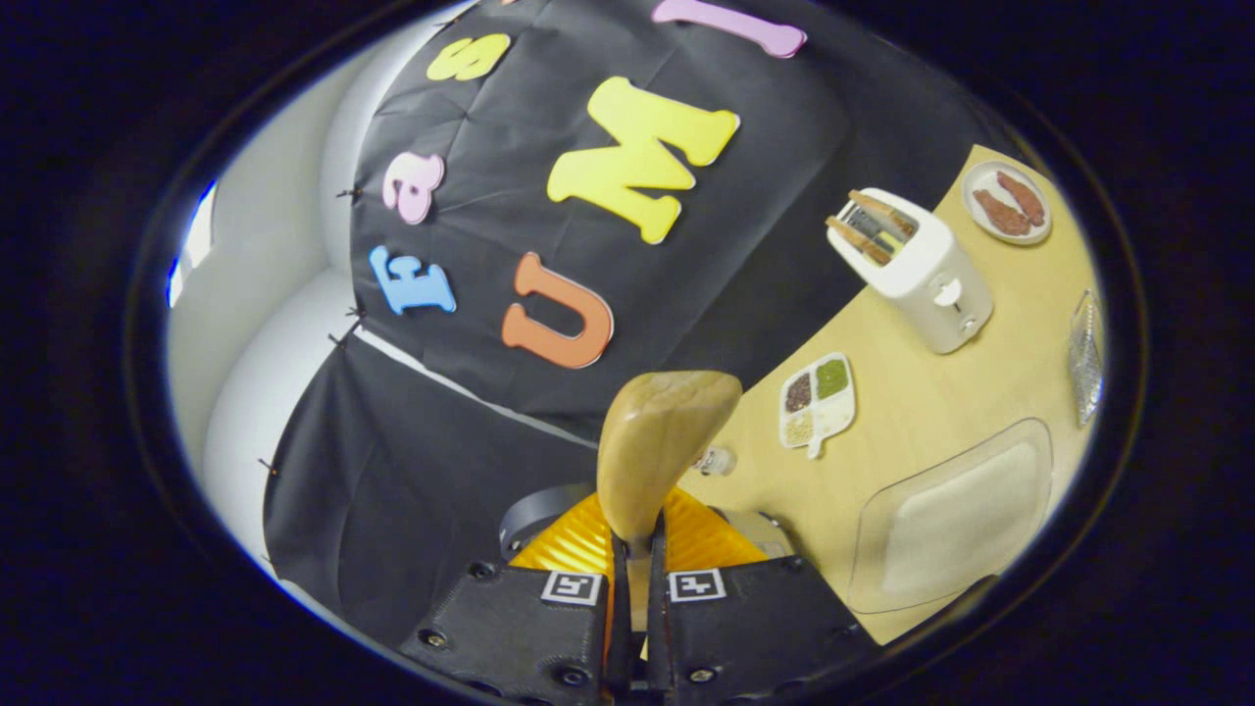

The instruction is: Close the left gripper, press the button to open the rice cooker; take a wooden spoon from the chopstick holder with the right hand, scoop a spoonful of rice and pour it into the rice cooker, then put the wooden spoon back into the chopstick holder.

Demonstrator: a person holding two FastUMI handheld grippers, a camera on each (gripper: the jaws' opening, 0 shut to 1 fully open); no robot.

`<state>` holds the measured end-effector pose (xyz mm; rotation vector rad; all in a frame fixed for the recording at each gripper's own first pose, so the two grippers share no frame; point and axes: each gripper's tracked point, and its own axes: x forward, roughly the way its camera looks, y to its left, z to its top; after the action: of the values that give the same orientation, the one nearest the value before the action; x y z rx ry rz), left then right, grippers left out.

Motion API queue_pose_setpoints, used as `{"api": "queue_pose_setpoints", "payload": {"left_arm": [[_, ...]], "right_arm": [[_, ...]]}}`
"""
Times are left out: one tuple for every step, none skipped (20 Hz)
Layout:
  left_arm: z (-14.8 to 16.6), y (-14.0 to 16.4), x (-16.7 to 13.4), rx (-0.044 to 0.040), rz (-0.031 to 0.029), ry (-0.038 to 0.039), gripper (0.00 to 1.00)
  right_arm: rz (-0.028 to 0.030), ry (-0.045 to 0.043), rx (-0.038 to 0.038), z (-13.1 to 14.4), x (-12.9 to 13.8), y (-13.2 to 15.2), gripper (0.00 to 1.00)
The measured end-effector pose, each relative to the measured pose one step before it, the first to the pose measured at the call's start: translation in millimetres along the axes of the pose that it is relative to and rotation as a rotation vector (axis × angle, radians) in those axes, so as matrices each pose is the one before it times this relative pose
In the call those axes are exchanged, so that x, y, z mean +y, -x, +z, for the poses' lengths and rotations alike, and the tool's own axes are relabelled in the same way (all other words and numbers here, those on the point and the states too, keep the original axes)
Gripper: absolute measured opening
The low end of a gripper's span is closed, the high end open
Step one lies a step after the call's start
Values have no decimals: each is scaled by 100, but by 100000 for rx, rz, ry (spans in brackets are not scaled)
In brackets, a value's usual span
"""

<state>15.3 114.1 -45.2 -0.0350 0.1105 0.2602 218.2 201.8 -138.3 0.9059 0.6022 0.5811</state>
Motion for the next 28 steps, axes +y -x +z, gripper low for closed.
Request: {"api": "queue_pose_setpoints", "payload": {"left_arm": [[-146, -20, 699, 151, 1139, 507, 95], [-284, -74, 570, 830, 935, 965, 95], [-228, 199, 632, 658, 1158, 1021, 95], [-293, 85, 684, 663, 1033, 838, 95], [-220, 208, 733, 262, 1010, 627, 95], [-129, -122, 499, 377, 903, 537, 95], [-147, -22, 525, 323, 545, 522, 95], [-282, -75, 387, 650, 370, 493, 95], [-381, -13, 578, 809, 798, 203, 95], [-387, -115, 701, 830, 962, 174, 95], [-448, 22, 604, 887, 566, 297, 95], [-285, 155, 506, 563, 579, 563, 95], [-192, 47, 370, 481, 80, 755, 95], [-266, -33, 277, 458, -268, 854, 95], [-430, 4, 235, 1060, -256, 786, 95], [-530, -45, 198, 1150, -355, 600, 95], [-346, -65, 11, 691, -871, 430, 95], [-282, 63, -47, 478, -1188, -26, 95], [-290, -36, 99, 558, -846, -452, 95], [-247, -131, 60, 393, -990, -429, 95], [-68, -22, -32, -331, -997, -260, 95], [100, -81, 42, -1107, -1501, -262, 95], [65, -24, -93, -751, -1791, -241, 95], [-15, -119, 185, -512, -637, -209, 95], [-92, -126, 354, -391, -293, 2, 95], [-142, -81, 142, -213, -411, -149, 95], [-131, -100, 193, 39, -15, -336, 95], [-57, -65, 118, -216, -250, -314, 95]], "right_arm": [[138, 420, 1409, -969, 647, -1179, 16], [116, 806, 1511, -932, 572, -1279, 12], [169, 943, 1706, -940, 948, -1150, 12], [29, 1093, 1146, -725, 516, -955, 7], [-460, 1663, 1258, -779, 413, -1084, 12], [-852, 1672, 970, -680, 234, -952, 12], [-1126, 2101, 896, -635, 177, -974, 12], [-1315, 2505, 653, -584, 218, -837, 12], [-1803, 2434, 1019, -534, 41, -743, 12], [-2283, 2786, 439, -675, 91, -655, 12], [-1949, 2817, 368, -433, -37, -508, 12], [-2384, 3743, 88, -450, 92, -615, 12], [-1575, 2891, -87, -309, 26, -306, 12], [-1920, 3789, -411, -360, 167, -244, 12], [-1411, 3379, -760, -193, 228, -263, 12], [-1689, 3768, -329, -218, 171, -210, 12], [-1812, 4881, -825, -148, 185, -131, 12], [-1915, 5020, -901, 5, 124, -167, 12], [-2118, 5266, -28, -184, 29, -216, 12], [-1588, 4142, -153, -145, 136, 29, 12], [-1049, 3305, 77, -105, 117, -206, 12], [-332, 2853, -113, -46, 337, -33, 12], [-132, 2747, -341, 109, 298, 19, 12], [-387, 3252, -253, 90, 232, 82, 12], [-123, 3708, -479, 170, 303, 8, 12], [-159, 4134, -904, 263, 390, 120, 12], [-503, 4272, -1178, 340, 389, 229, 12], [-215, 4080, -1307, 438, 347, 131, 12]]}}
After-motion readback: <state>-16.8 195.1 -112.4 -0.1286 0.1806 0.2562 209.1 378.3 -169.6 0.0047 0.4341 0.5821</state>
